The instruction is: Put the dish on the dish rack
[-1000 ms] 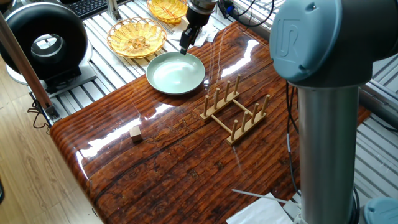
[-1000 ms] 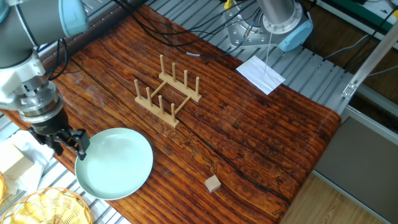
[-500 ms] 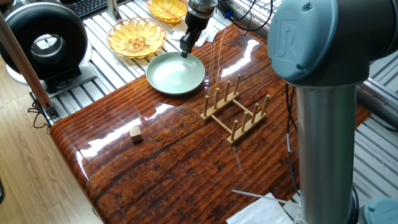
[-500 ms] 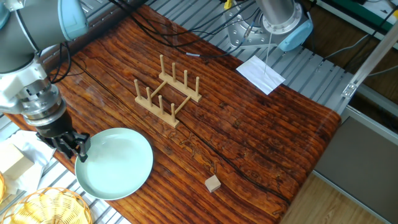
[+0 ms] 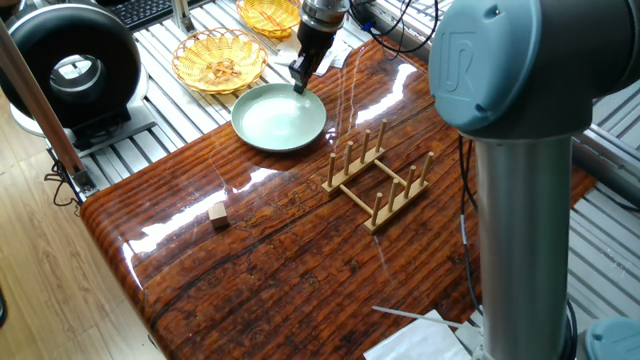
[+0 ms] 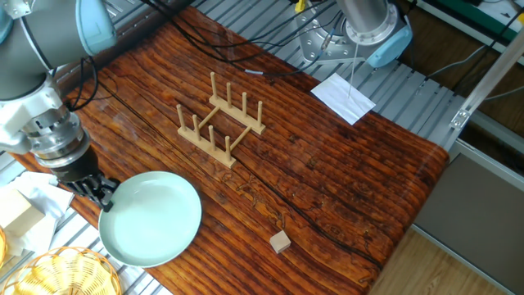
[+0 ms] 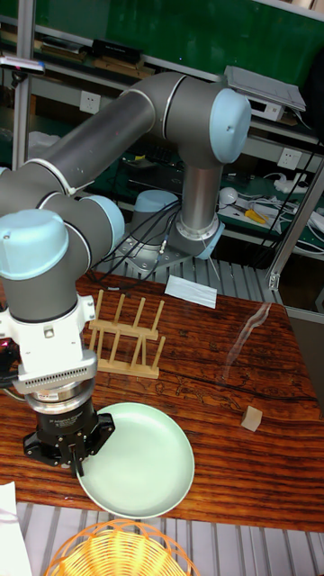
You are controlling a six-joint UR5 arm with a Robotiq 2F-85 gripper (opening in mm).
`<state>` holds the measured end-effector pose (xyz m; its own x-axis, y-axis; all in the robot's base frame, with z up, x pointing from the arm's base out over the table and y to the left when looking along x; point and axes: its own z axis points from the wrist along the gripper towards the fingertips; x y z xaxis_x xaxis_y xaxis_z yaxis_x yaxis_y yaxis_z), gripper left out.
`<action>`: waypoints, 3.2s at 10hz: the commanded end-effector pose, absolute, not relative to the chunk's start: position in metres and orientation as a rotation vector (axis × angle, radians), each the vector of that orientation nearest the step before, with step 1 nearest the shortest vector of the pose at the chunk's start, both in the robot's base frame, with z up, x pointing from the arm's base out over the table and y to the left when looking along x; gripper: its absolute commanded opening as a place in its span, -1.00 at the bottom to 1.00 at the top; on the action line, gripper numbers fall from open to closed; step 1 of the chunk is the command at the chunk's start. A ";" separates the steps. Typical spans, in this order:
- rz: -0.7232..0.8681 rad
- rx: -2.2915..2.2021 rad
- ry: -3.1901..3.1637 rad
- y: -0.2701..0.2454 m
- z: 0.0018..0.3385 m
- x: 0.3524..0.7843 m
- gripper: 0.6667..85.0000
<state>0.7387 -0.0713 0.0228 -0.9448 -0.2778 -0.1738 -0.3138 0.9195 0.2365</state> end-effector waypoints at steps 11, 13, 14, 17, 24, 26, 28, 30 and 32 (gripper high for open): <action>0.199 -0.569 2.962 -0.033 0.104 0.711 -0.99; 0.197 -0.598 2.962 -0.029 0.105 0.705 -0.99; 0.142 -0.627 2.972 -0.039 0.104 0.703 -0.99; 0.066 -0.693 2.977 -0.051 0.101 0.704 -0.99; 0.094 -0.672 2.982 -0.044 0.097 0.703 -0.99; 0.093 -0.666 2.995 -0.044 0.097 0.701 -0.99; 0.145 -0.591 2.966 -0.034 0.099 0.710 -0.99; 0.160 -0.563 2.929 -0.029 0.100 0.720 -0.99; 0.171 -0.555 2.900 -0.026 0.102 0.727 -0.99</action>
